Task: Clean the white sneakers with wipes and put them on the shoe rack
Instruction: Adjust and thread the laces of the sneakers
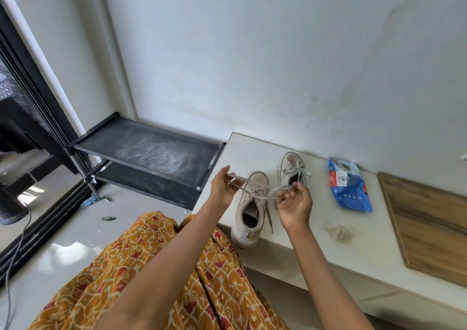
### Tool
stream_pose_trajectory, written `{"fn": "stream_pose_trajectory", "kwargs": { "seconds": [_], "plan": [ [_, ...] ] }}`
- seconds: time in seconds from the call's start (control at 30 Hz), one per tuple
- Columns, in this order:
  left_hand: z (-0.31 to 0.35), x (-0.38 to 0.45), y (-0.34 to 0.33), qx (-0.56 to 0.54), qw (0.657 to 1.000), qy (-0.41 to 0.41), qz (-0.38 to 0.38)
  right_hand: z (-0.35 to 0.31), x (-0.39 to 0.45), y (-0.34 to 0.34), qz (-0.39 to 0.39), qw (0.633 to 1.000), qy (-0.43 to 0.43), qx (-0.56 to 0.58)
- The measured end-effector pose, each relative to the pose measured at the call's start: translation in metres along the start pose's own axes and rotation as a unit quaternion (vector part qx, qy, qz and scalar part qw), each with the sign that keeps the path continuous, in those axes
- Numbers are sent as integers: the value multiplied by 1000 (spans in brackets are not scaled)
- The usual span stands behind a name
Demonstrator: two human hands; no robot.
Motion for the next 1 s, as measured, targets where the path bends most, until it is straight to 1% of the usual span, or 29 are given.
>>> {"fn": "stream_pose_trajectory", "kwargs": {
  "seconds": [0.03, 0.1, 0.17, 0.2, 0.23, 0.27, 0.3, 0.33, 0.37, 0.4, 0.43, 0.47, 0.53, 0.57, 0.6, 0.63, 0.73, 0.8, 0.87, 0.9, 1.0],
  "plan": [
    [4, 1, 0, -14, 1000, -13, 15, -7, 5, 2, 12, 1000, 7, -8],
    [15, 5, 3, -16, 998, -39, 49, -20, 9, 5, 46, 996, 18, -70],
    [23, 10, 11, 24, 995, -60, 77, -28, 7, 6, 68, 983, 45, -162],
    [25, 12, 14, 66, 992, -71, 83, -30, 6, 6, 71, 967, 64, -236],
    [26, 14, 16, 133, 984, -83, 79, -30, 3, 3, 63, 936, 81, -337],
    [25, 15, 17, 225, 967, -104, 61, -28, 1, 0, 40, 885, 92, -455],
    [23, 16, 17, 334, 933, -132, 27, -25, -1, -3, -4, 820, 92, -566],
    [19, 16, 15, 447, 880, -161, -21, -20, -4, -7, -64, 744, 79, -660],
    [14, 16, 12, 554, 808, -183, -76, -15, -6, -10, -122, 663, 57, -737],
    [10, 15, 9, 643, 731, -188, -130, -12, -8, -14, -158, 586, 43, -794],
    [6, 14, 6, 705, 666, -171, -176, -11, -9, -17, -169, 527, 39, -832],
    [5, 13, 3, 739, 623, -140, -213, -13, -8, -20, -171, 489, 42, -854],
    [9, 11, -2, 776, 570, -92, -256, -18, -5, -22, -184, 438, 45, -879],
    [12, 10, -5, 789, 545, -89, -268, -20, -3, -22, -192, 425, 43, -884],
    [16, 9, -7, 798, 528, -96, -276, -23, 0, -21, -197, 424, 37, -883],
    [20, 9, -8, 798, 523, -109, -279, -27, 1, -20, -199, 432, 33, -879],
    [29, 11, -4, 789, 537, -145, -260, -34, 3, -11, -189, 468, 21, -863],
    [29, 12, 0, 797, 530, -150, -249, -36, 3, -1, -174, 486, 13, -856],
    [24, 11, 3, 803, 522, -154, -242, -33, 3, 9, -159, 490, 10, -857],
    [22, 11, 4, 804, 523, -154, -237, -30, 3, 13, -154, 491, 11, -857],
    [21, 11, 11, 803, 544, -131, -206, -25, 3, 17, -154, 513, 17, -844]
  ]
}}
Point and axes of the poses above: each hand's wrist, its own x-axis towards the middle knuckle, its own y-axis out of the back of the hand, z = x × y, the point moved 2 cm from there along x, towards the middle knuckle, and after that the axes turned 1 degree about -z, right-handed, at the moved point
